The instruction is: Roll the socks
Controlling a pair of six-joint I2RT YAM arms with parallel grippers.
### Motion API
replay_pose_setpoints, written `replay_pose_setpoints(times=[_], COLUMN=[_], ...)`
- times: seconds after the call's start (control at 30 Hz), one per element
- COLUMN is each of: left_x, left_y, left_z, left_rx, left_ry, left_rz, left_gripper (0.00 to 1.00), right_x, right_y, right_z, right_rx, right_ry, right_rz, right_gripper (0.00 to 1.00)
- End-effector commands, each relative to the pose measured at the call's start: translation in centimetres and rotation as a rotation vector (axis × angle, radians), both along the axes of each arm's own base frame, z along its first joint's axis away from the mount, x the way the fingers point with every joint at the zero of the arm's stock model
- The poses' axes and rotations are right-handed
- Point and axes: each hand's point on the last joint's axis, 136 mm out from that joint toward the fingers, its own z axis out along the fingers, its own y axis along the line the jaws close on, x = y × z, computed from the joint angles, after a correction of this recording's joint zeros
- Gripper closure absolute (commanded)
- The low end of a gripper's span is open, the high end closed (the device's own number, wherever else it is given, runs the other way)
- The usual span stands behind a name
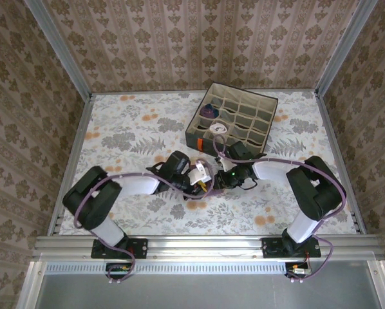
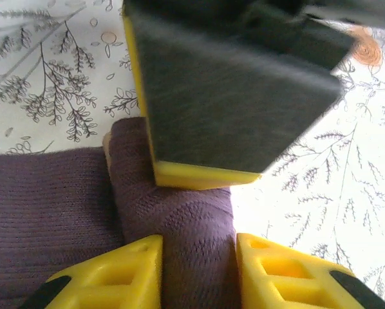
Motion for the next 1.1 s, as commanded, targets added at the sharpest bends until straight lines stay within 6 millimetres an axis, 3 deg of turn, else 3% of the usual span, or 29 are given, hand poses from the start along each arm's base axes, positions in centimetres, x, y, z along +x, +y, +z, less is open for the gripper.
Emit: replay_pose_setpoints(times=[0.0, 0.13, 0.23, 0.4, 0.6, 0.8, 0.93, 1.07], left_x=[0.9, 0.8, 0.3, -0.4, 1.7, 2.5, 1.2, -0.4], left_y=[1.0, 0.8, 0.2, -0.9, -0.6, 1.0, 1.4, 1.7], left_z=[1.3, 3.1, 3.5, 1.8, -1.7, -5.1, -6.5, -6.9], left_rx=[0.039, 0.034, 0.058, 0.136, 0.300, 0.399, 0.393, 0.341], left_ry=[-0.272, -0.544, -0.678, -0.749, -0.774, -0.689, -0.491, -0.234], left_rz=[-0.001, -0.005, -0.018, -0.078, -0.005, 0.057, 0.027, -0.005], left_gripper=[0.71, 0.67, 0.64, 0.63, 0.64, 0.64, 0.84, 0.95], right_x=[-1.6, -1.7, -1.7, -1.9, -2.3, -2.8, -3.1, -2.7], right_y=[-2.6, -2.5, -2.4, -2.3, -2.4, -2.3, -1.5, -0.8], right_z=[-3.4, -3.6, -3.7, -4.0, -4.0, -3.7, -2.7, -0.6], right_rx=[-0.157, -0.156, -0.158, -0.158, -0.153, -0.132, -0.061, 0.021], right_ry=[0.104, 0.119, 0.131, 0.152, 0.174, 0.190, 0.184, 0.126], right_rz=[-0.051, -0.043, -0.040, -0.035, -0.030, -0.011, 0.013, 0.017], right_gripper=[0.77, 0.78, 0.78, 0.78, 0.79, 0.79, 0.77, 0.70])
